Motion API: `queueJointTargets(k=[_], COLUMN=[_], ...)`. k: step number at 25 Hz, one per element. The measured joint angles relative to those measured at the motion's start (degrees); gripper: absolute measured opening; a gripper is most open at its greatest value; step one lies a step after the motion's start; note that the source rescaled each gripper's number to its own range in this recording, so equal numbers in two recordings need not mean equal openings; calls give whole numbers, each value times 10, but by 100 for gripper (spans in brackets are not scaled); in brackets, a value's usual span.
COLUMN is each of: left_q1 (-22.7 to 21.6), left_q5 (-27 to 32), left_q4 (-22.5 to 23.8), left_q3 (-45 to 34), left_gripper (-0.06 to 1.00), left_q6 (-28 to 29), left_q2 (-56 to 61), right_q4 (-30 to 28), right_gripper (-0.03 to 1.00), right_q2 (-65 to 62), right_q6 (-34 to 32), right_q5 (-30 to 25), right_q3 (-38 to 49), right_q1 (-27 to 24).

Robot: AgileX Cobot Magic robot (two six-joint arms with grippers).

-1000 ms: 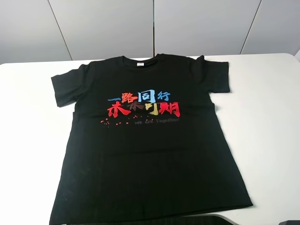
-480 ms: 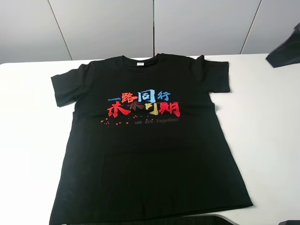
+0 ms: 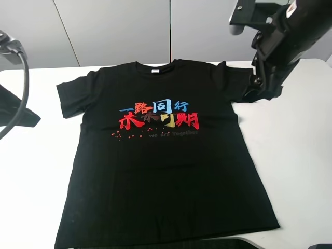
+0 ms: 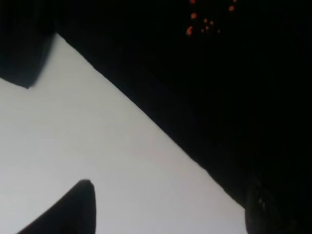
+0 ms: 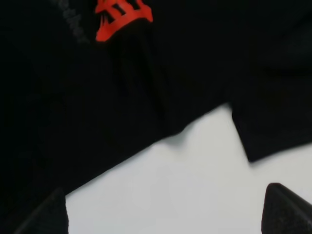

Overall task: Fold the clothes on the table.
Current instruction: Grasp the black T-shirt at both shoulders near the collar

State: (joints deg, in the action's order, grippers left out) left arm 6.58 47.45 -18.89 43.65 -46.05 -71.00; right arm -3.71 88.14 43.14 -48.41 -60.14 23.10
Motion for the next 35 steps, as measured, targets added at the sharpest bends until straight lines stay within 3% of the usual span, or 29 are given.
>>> queueJointTargets(k=[3, 9, 16, 22, 35], left_q1=[45, 119, 128, 131, 135], left_q5=[-3, -11, -24, -33, -113], left_q4=[11, 132, 222, 278, 297], left_q3=[17, 85, 167, 178, 188], left_gripper=[100, 100, 100, 100, 100], left_q6=[-17, -19, -19, -36, -59], left_q2=[-45, -154, -277, -366, -400], right_q4=[-16, -25, -26, -28, -31], right_gripper=[86, 86, 86, 86, 86], right_q2=[48, 111, 125, 157, 230], right_q6=[11, 26, 46, 58, 64], right_q5=[21, 43, 83, 100, 89], right_q3=[0, -1, -3, -9, -56], right_q1=[2, 2, 2, 2, 2])
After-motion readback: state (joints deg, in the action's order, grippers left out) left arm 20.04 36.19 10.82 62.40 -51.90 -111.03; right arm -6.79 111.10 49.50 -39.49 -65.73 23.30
